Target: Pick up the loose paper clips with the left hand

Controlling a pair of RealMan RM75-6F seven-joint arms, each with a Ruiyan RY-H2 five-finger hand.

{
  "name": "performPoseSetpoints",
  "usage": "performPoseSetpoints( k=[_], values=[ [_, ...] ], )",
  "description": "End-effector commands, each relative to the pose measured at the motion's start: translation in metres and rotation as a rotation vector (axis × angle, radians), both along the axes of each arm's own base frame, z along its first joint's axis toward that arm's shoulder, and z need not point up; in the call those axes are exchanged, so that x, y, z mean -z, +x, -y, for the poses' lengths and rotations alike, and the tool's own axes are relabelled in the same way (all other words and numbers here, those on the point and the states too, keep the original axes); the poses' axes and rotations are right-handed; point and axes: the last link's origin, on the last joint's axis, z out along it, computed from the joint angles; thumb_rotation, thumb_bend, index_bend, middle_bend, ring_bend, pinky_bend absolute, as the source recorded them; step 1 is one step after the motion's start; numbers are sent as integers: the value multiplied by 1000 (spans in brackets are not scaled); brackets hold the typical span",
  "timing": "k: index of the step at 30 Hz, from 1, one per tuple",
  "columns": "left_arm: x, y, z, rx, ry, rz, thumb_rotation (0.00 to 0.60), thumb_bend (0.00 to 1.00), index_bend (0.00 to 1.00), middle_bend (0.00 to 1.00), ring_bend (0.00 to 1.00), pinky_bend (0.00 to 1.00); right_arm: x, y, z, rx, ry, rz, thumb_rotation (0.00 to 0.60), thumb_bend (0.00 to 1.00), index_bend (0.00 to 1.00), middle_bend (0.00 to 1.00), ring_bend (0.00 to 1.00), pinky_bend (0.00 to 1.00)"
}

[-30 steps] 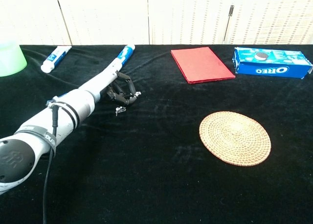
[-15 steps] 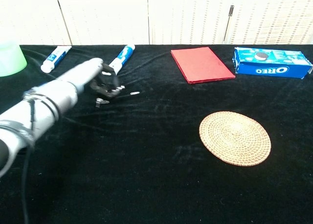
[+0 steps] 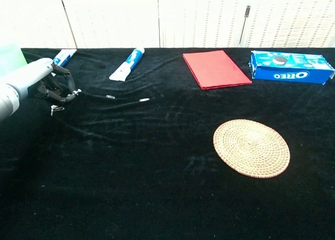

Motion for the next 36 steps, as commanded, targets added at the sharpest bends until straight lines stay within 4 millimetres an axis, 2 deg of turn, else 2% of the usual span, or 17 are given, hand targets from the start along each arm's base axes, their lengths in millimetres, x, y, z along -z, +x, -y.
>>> performPoseSetpoints(
  k=[1,13,18,19,20,22,23,24,26,33,36],
  values=[
    [1,3,4,9,-4,-2,600,534,838,1000,1000,1000,1,1,0,-2,2,-2,600,346,0,0,0,0],
    [20,20,12,47,-53,0,600,533,839,1000,1000,1000,-2,-1,-4,2,-5,1,600,346,0,0,0,0],
    [19,21,8,50,-33,-1,600,533,823,1000,1000,1000,-3,-2,-4,3,-10,4,600,346,0,0,0,0],
    [18,19,8,61,-30,-17,600,523,789,1000,1000,1000,-4,-3,-4,4,-10,4,600,347,0,0,0,0],
    [18,18,8,65,-36,-38,600,465,652,1000,1000,1000,-3,-3,-4,3,-10,5,600,347,0,0,0,0],
    [17,15,8,63,-59,-80,600,281,276,1000,1000,1000,-3,-2,-3,2,-8,5,600,346,0,0,0,0],
    [17,15,8,62,-64,-87,600,216,145,1000,1000,1000,-2,-2,-3,2,-6,4,600,346,0,0,0,0],
    [16,15,9,61,-67,-90,600,170,56,1000,1000,1000,-2,-2,-2,1,-5,3,600,346,0,0,0,0],
    [13,14,9,61,-61,-107,600,134,1,1000,1000,1000,-1,-2,-2,1,-3,1,600,347,0,0,0,0],
    [2,16,13,68,-63,-123,600,98,0,1000,1000,1000,2,-1,0,4,8,-6,600,346,0,0,0,0],
    [-19,16,19,83,-58,-155,600,99,0,1000,973,984,2,-1,1,8,10,-9,600,347,0,0,0,0]
  ],
)
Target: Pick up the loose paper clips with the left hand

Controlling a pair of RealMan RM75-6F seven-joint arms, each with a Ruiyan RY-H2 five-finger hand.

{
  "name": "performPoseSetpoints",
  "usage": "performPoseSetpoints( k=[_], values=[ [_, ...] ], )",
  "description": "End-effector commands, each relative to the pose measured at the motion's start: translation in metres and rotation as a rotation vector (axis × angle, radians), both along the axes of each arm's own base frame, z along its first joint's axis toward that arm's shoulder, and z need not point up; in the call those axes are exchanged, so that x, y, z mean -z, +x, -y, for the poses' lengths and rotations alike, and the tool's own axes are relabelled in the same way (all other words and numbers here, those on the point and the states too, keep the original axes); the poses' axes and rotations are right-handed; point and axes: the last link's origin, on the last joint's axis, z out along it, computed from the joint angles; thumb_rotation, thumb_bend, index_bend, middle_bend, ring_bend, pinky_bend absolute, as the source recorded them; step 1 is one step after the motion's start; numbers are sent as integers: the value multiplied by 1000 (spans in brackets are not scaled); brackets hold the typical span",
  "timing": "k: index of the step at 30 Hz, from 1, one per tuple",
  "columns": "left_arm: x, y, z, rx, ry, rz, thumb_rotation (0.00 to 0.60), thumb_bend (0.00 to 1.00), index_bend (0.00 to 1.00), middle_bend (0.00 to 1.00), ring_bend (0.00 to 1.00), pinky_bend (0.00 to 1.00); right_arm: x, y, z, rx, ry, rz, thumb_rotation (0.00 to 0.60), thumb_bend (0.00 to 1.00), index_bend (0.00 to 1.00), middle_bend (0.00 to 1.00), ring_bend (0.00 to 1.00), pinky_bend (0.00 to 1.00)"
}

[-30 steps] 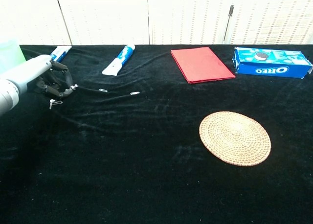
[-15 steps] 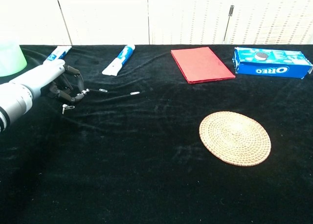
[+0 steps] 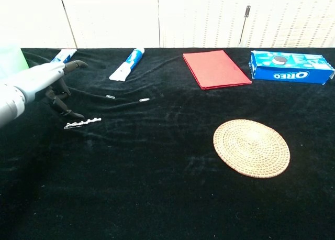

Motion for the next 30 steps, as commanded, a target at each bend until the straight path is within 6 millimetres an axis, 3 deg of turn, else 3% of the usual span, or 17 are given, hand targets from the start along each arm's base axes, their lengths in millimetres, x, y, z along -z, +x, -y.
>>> performPoseSetpoints(
  k=[1,3,6,8,10,14,18,21,30],
  values=[
    [-28,-2,11,13,8,-33,600,101,0,995,932,945,0,-1,0,4,2,-1,600,347,0,0,0,0],
    [-45,-5,28,8,-21,-30,600,107,0,848,749,739,0,-2,1,11,6,-1,600,347,0,0,0,0],
    [-81,-16,54,31,3,-135,600,117,0,410,348,315,2,-4,3,32,23,-11,600,346,0,0,0,0],
    [-100,-29,72,55,81,-212,600,119,0,248,180,146,5,-3,4,34,33,-19,600,346,0,0,0,0],
    [-112,-45,91,66,155,-250,600,119,0,147,81,50,7,-2,5,31,35,-28,600,346,0,0,0,0],
    [-111,-73,130,49,180,-208,600,119,7,87,8,0,12,1,5,27,40,-41,600,346,0,0,0,0],
    [-100,-95,154,49,196,-223,600,119,14,73,1,0,17,3,7,21,57,-58,600,346,0,0,0,0],
    [-98,-98,160,43,196,-279,600,118,14,51,0,0,18,5,5,12,52,-64,600,346,0,0,0,0],
    [-106,-94,164,47,204,-225,600,118,30,48,0,0,18,7,-3,-11,49,-60,600,346,0,0,0,0]
  ],
)
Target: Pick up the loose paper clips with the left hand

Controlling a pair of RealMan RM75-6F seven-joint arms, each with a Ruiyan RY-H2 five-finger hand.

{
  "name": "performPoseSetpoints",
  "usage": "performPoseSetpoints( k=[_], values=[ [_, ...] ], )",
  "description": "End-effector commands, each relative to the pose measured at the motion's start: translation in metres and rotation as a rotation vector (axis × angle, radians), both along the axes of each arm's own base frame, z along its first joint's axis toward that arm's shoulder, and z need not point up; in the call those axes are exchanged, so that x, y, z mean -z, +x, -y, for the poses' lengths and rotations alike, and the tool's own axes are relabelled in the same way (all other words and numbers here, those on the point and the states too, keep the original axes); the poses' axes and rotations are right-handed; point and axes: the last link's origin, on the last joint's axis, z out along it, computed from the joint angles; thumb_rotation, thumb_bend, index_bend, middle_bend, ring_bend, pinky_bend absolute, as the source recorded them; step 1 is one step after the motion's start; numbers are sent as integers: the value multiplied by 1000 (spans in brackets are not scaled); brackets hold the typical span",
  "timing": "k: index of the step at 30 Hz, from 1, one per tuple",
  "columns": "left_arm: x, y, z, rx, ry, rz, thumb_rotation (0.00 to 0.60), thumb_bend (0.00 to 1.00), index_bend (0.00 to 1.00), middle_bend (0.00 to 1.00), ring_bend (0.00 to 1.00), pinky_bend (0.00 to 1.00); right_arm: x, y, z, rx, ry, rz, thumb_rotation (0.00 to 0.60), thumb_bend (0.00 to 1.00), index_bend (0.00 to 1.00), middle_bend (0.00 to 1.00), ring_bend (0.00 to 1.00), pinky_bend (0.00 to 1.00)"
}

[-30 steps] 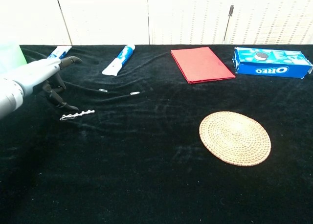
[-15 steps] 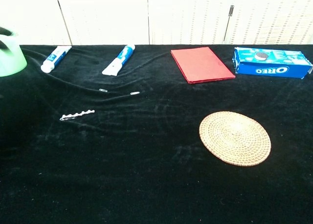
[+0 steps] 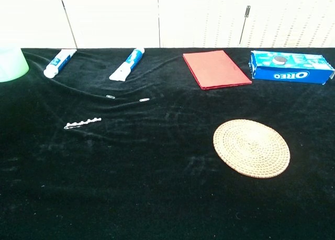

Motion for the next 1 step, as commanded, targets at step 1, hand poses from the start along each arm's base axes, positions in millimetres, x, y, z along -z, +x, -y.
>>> performPoseSetpoints(
  k=[1],
  values=[
    [-2,0,0,-9,-9,16,600,118,30,48,0,0,1,0,-2,-3,4,0,600,347,0,0,0,0]
  ],
)
